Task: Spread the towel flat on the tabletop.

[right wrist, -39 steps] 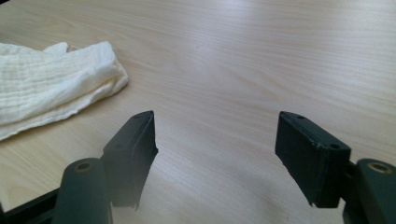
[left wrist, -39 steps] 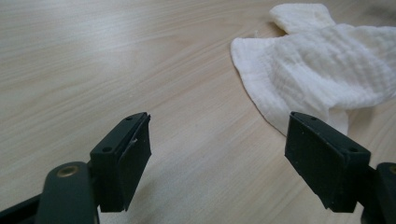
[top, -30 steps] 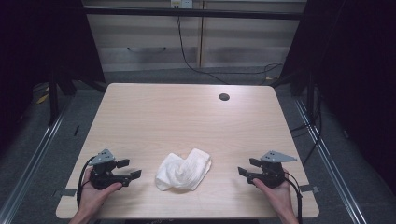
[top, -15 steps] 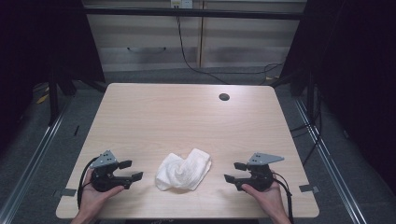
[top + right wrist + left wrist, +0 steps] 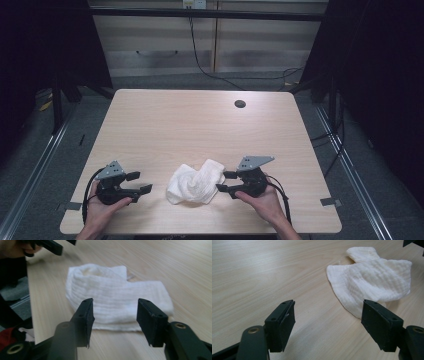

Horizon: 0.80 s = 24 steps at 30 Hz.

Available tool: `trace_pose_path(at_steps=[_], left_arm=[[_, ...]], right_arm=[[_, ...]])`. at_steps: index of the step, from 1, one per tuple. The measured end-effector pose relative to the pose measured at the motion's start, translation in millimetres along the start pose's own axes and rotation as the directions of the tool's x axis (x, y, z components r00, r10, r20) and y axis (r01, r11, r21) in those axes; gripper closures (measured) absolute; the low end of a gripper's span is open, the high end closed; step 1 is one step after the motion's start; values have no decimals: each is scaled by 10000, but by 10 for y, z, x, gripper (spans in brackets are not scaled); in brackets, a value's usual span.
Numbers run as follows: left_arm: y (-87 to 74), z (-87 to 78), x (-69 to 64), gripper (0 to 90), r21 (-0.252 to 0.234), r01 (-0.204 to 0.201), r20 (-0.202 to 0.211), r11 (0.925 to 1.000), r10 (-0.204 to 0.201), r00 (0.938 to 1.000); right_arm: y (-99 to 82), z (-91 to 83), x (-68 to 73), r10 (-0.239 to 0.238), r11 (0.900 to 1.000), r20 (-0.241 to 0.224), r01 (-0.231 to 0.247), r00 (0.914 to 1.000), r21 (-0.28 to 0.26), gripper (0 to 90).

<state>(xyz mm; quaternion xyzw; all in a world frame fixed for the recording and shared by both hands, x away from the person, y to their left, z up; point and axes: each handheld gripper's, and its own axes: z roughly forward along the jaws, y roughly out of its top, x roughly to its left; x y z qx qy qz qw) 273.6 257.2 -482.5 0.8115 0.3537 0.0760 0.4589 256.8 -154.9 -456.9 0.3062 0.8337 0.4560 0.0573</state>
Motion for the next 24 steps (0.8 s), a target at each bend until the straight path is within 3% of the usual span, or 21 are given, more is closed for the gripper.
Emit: trace_pose_path(at_steps=[3,7,10,11,14,18,23,24], left_arm=[[1,-2,-5,285,-84,-26,-40,10000,26,10000],[4,-17,-13,287,-169,-125,-9,9998,125,9999],[-3,-21,-8,286,-182,-58,-35,9998,57,10000],[-4,-19,-5,286,-227,-9,-36,9997,9,10000],[-4,-16,8,286,-166,9,-64,9999,-10,10000],[-6,-15,4,286,-153,-13,-90,9999,11,10000],[-9,-14,16,283,-83,-43,-68,10000,42,10000],[-10,-12,18,283,-104,-11,-88,9999,10,10000]], right_arm=[[69,51,25,-169,9999,-186,169,9997,-3,546],[175,178,43,-394,9992,-469,395,9981,25,534],[223,310,72,-529,9986,-1196,525,9914,-62,411],[226,341,99,-627,9980,-1269,623,9899,-66,417],[229,459,158,-831,9956,-1277,880,9883,331,417],[186,636,123,-746,9931,-1268,852,9891,806,424],[94,800,56,-557,9875,-1256,732,9905,1393,596],[94,800,56,-557,9875,-1256,732,9905,1393,596]])
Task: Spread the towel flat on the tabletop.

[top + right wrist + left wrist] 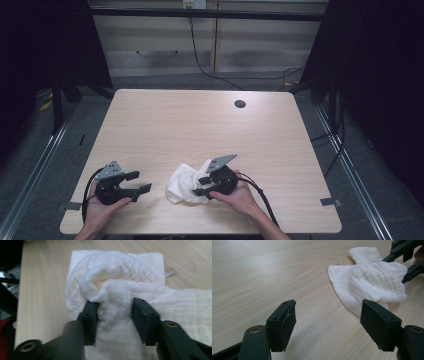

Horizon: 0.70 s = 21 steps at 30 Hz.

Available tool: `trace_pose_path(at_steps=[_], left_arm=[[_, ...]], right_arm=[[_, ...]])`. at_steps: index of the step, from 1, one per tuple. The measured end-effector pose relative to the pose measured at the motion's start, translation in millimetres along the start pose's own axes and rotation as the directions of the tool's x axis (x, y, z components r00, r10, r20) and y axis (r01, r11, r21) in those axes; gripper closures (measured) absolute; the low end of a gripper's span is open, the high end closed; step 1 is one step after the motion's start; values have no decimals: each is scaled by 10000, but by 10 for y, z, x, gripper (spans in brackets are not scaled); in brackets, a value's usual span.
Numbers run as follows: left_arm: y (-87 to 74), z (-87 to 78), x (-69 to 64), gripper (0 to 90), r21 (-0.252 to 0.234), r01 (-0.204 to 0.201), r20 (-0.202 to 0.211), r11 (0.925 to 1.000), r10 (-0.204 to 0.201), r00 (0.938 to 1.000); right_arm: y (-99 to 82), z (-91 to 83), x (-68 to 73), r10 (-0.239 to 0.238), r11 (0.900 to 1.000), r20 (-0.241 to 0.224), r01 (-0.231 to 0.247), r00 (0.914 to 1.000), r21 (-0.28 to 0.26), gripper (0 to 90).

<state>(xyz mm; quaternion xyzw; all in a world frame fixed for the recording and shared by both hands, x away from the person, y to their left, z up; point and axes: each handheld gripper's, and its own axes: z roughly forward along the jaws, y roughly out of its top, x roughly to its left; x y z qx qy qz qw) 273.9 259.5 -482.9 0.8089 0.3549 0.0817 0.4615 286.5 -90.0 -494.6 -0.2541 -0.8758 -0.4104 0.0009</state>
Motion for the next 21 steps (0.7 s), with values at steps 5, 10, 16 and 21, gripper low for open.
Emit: trace_pose_path(at_steps=[5,10,16,21], left_arm=[[1,11,-5,283,-6,48,32,10000,-47,10000],[11,12,-11,281,22,8,39,10000,-8,10000],[56,18,-12,280,-107,84,65,9999,-84,9999],[107,33,-18,279,-160,31,67,9999,-30,10000]], right_arm=[[-33,5,-89,231,9997,144,-231,9996,25,807],[-44,-19,-271,824,9964,413,-815,9957,-214,832],[-44,-89,-470,1255,9920,872,-1238,9883,-253,833],[-77,-156,-594,1566,9875,1144,-1534,9810,-368,832]])
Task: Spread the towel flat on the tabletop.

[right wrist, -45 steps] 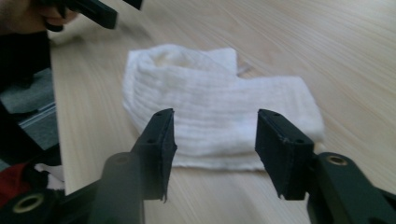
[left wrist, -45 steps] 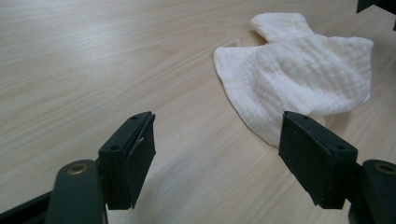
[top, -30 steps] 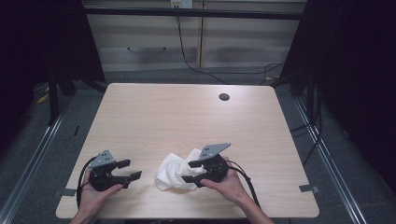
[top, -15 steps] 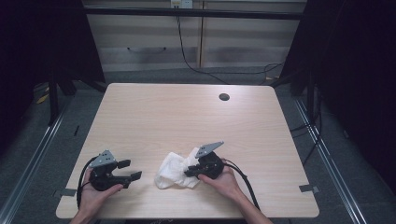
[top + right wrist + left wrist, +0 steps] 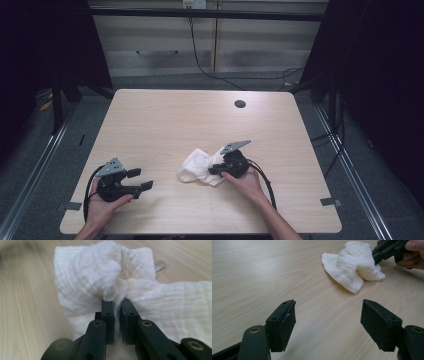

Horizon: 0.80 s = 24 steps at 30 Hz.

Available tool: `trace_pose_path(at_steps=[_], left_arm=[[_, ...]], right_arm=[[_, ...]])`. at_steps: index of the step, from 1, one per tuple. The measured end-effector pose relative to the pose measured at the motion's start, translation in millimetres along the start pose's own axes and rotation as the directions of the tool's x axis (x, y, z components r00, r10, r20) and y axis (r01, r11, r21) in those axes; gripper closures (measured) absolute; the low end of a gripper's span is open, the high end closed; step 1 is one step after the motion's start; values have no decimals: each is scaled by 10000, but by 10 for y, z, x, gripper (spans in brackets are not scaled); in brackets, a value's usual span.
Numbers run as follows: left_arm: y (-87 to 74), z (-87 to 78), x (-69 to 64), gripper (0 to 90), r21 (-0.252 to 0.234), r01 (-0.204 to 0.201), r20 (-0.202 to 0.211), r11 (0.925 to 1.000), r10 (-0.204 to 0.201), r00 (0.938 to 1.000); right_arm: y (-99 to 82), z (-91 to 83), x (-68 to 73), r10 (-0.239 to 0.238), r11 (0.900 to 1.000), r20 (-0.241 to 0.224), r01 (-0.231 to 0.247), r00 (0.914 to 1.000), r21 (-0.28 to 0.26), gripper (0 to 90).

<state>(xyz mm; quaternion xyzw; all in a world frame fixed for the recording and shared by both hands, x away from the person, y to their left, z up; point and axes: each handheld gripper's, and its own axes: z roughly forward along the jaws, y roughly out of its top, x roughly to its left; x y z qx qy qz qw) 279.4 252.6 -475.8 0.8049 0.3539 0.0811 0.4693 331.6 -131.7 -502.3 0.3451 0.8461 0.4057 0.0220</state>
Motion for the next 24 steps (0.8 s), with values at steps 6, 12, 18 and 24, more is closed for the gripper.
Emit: trace_pose_path(at_steps=[6,12,18,24], left_arm=[[144,103,-75,280,138,-359,61,9993,358,9993],[294,198,-122,293,200,-610,134,9979,607,9981],[522,383,-117,301,249,-700,332,9972,692,9971],[640,599,-75,308,452,-497,438,9977,477,9979]], right_arm=[[-16,-54,-90,86,10000,270,-86,9996,-10,829],[-71,-91,39,-131,9997,93,130,9999,188,831],[-138,-127,155,-341,9990,-116,344,9994,287,831],[-166,-132,189,-466,9987,-243,471,9986,209,830]])
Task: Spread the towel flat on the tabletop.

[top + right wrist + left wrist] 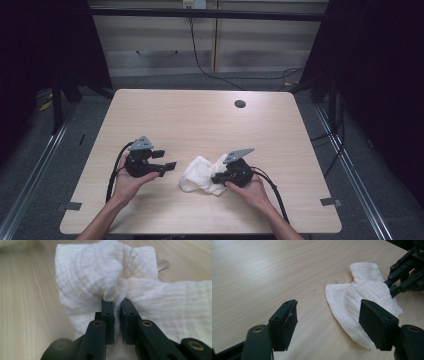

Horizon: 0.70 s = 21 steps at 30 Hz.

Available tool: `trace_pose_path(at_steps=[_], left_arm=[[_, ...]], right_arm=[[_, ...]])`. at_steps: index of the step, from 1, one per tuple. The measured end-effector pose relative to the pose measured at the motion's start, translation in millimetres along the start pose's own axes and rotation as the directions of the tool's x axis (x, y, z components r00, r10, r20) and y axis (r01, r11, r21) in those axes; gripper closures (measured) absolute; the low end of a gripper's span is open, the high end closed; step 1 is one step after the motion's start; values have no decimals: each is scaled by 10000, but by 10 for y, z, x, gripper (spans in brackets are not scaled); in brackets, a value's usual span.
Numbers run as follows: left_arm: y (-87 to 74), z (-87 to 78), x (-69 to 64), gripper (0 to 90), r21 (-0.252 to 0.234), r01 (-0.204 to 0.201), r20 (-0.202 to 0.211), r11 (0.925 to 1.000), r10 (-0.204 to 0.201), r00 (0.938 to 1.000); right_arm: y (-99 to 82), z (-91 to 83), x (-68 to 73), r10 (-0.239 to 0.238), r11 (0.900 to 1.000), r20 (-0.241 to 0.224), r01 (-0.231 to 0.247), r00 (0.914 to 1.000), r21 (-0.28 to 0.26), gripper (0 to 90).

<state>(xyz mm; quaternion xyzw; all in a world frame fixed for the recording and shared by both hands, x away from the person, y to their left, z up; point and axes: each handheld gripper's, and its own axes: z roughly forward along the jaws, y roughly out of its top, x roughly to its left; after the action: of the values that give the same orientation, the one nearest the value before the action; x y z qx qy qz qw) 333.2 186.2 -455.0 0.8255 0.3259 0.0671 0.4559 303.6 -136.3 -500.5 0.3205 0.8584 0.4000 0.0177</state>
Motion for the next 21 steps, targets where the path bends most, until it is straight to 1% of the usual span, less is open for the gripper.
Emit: trace_pose_path(at_steps=[1,3,4,5,6,7,8,10,11,12,14,15,16,18,20,21], left_arm=[[40,48,23,308,66,38,15,10000,-38,10000],[78,76,46,308,52,109,101,9999,-109,9999],[91,88,54,312,-43,145,124,9999,-144,9998],[91,88,54,316,-43,145,124,9999,-144,9998],[105,101,65,316,-19,204,154,9998,-204,9997],[113,111,78,316,-59,298,161,9995,-297,9994],[113,124,102,327,-161,571,377,9982,-565,9977],[96,125,110,331,-274,661,385,9974,-650,9971],[89,128,112,324,-247,657,452,9975,-645,9969],[87,126,115,322,-178,617,528,9979,-607,9968],[87,113,116,302,-274,639,668,9976,-620,9958],[90,109,116,294,-315,710,670,9970,-688,9954],[93,102,120,295,-322,734,667,9968,-711,9952],[104,100,127,307,-297,642,624,9975,-623,9961],[127,121,126,339,-225,577,576,9981,-563,9968],[145,143,118,342,-156,525,508,9985,-516,9974]], right_arm=[[-4,2,0,14,10000,-23,-15,10000,-46,829],[-13,-1,19,80,10000,-91,-80,9999,-24,829],[-16,3,31,-37,10000,-191,37,9998,-33,828],[-16,3,31,-37,10000,-191,37,9998,-33,828],[-22,6,58,-147,9999,-291,146,9995,-23,828],[-27,7,88,-196,9998,-269,195,9994,-19,826],[-26,4,115,-248,9997,-194,248,9995,12,802],[-11,-18,133,-268,9996,-199,268,9994,-29,715],[-1,-47,146,-276,9995,-240,272,9993,-135,694],[7,-87,154,-275,9993,-274,268,9992,-258,680],[14,-194,167,-95,9980,-333,74,9994,-620,628],[10,-255,177,23,9968,-329,-49,9995,-800,600],[1,-321,184,61,9957,-239,-83,9997,-924,588],[-40,-455,192,102,9937,8,-101,9999,-1116,573],[-113,-575,158,330,9908,253,-294,9991,-1323,559],[-159,-625,130,466,9904,413,-408,9981,-1324,558]])
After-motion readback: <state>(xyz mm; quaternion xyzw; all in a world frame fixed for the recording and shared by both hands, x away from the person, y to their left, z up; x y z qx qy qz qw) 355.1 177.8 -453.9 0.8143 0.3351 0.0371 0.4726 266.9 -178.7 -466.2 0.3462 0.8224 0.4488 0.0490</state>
